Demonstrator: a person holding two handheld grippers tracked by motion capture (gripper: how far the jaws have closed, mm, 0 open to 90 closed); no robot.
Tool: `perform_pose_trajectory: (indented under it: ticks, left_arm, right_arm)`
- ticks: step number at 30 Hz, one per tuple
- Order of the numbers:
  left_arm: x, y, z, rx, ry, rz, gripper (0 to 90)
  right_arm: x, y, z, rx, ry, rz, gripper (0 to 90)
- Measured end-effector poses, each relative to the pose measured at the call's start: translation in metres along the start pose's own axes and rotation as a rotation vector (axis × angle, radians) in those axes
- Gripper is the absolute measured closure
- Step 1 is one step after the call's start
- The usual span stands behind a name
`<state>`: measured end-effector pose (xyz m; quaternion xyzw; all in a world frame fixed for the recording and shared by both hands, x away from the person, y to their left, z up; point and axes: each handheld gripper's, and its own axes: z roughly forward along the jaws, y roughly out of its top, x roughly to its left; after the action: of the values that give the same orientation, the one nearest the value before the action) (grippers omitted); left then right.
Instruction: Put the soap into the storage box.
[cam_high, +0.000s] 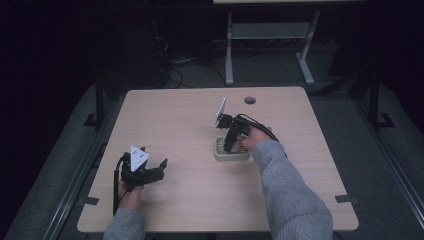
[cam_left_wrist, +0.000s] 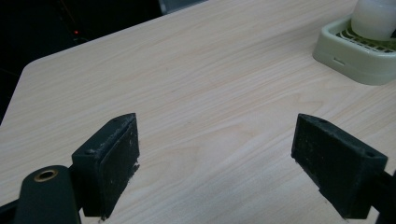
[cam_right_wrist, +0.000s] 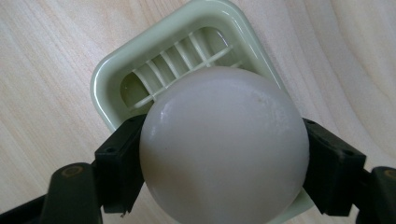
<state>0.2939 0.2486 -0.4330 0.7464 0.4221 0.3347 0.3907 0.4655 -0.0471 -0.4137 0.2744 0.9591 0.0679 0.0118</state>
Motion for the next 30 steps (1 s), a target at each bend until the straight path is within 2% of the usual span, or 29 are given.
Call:
perform_pose_trajectory:
  ticks: [30]
  left_arm:
    - [-0.0004,0.0003,0.0000,0.000,0.001,0.000,14.8]
  right_arm:
    - [0.0005,0.0009,0.0017,0.024,-0.008,0.010,23.2]
